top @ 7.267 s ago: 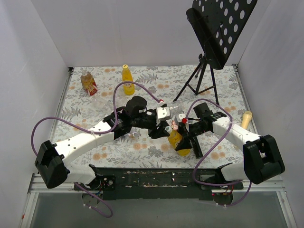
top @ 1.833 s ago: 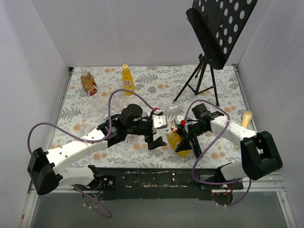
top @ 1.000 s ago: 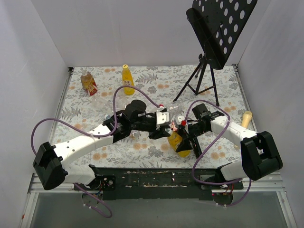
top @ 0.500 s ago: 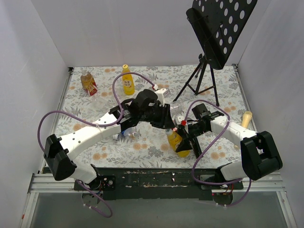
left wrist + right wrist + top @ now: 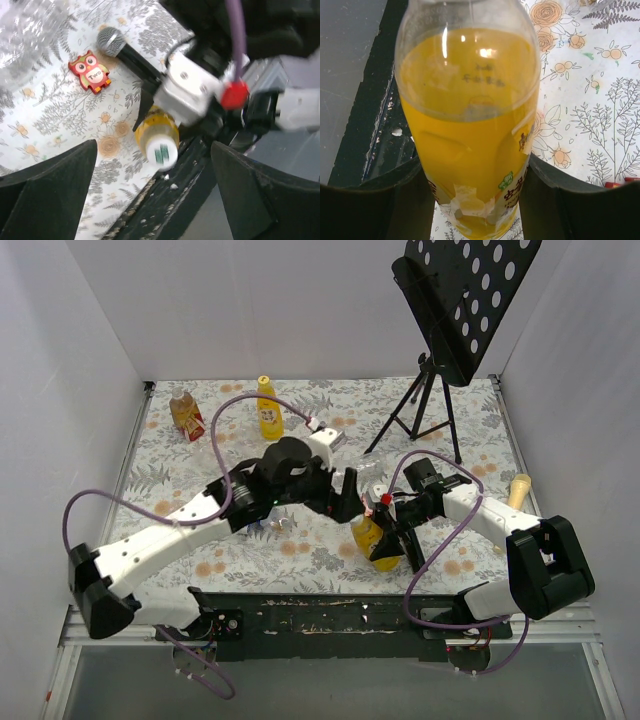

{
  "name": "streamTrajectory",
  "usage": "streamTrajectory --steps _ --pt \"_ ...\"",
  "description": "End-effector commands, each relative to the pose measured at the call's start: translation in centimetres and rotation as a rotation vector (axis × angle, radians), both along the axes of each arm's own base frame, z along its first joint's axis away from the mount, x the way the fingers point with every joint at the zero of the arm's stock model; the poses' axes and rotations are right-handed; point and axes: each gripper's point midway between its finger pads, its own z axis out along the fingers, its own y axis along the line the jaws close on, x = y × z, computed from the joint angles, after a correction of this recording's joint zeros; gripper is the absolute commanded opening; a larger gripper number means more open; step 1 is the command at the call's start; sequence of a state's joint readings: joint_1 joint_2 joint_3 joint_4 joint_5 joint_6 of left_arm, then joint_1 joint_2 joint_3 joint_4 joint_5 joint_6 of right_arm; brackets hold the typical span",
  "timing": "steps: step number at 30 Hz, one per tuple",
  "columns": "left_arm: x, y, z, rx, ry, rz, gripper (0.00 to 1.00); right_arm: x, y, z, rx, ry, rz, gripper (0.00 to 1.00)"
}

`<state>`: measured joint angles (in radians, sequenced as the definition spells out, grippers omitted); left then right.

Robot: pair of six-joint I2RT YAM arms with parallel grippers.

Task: Unscrew the bottle caps
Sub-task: Unscrew the bottle cap from the plastic bottle.

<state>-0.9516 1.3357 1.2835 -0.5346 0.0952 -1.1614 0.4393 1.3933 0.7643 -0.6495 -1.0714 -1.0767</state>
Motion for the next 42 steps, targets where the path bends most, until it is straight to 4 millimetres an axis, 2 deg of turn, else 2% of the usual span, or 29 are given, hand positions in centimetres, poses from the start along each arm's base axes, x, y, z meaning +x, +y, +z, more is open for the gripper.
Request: streamTrajectory --steps 1,4,7,10,15,16,17,18,24,26,29,33,35,39,42 --pt "-4.0 1.8 4.0 -0.079 -0.416 -0.378 0.98 0.4 0.7 1.4 0.044 -0.023 0.017 0.15" --pt "-6.3 2.0 2.5 -0.061 -0.566 -0.626 0.98 0.3 0.7 1.4 0.044 -0.020 0.018 0.15" --pt "-5.8 1.5 1.3 -0.028 -0.699 -0.709 0.98 0.3 0.6 1.3 0.039 -0.022 0.019 0.15" --pt "-5.2 0.7 0.5 -0.021 -0.747 -0.762 0.98 0.4 0.6 1.3 0.041 -0.026 0.019 0.15" --pt "-4.0 -0.5 -0.8 -0.017 -0.702 -0.787 0.88 0.3 0.6 1.4 0.043 -0.028 0.020 0.15" --pt "-3.9 -0.7 -0.9 -0.020 -0.698 -0.790 0.82 0.3 0.7 1.4 0.043 -0.028 0.022 0.15" --pt "-3.6 -0.9 -1.0 -0.021 -0.688 -0.782 0.72 0.3 0.7 1.4 0.045 -0.031 0.022 0.15" --pt "-3.3 -1.1 -1.0 -0.022 -0.682 -0.772 0.68 0.3 0.6 1.4 0.043 -0.028 0.022 0.15" --pt "-3.0 -1.2 -0.9 -0.038 -0.681 -0.760 0.64 0.3 0.6 1.4 0.044 -0.029 0.021 0.15" --pt "-3.0 -1.1 -1.0 -0.039 -0.674 -0.756 0.59 0.3 0.6 1.4 0.045 -0.031 0.022 0.15" --pt "-3.0 -1.1 -1.1 -0.044 -0.656 -0.755 0.57 0.3 0.6 1.4 0.045 -0.030 0.022 0.15" --pt "-2.8 -1.1 -1.6 -0.038 -0.631 -0.746 0.46 0.3 0.7 1.4 0.045 -0.028 0.023 0.15" --pt "-2.7 -1.1 -1.6 -0.038 -0.616 -0.736 0.33 0.3 0.6 1.4 0.043 -0.028 0.022 0.15" --pt "-2.2 -1.1 -1.0 -0.048 -0.566 -0.689 0.00 0.3 0.6 1.3 0.040 -0.024 0.022 0.15" --pt "-1.7 -1.3 0.0 -0.076 -0.432 -0.563 0.00 0.3 0.6 1.2 0.035 -0.027 0.020 0.15"
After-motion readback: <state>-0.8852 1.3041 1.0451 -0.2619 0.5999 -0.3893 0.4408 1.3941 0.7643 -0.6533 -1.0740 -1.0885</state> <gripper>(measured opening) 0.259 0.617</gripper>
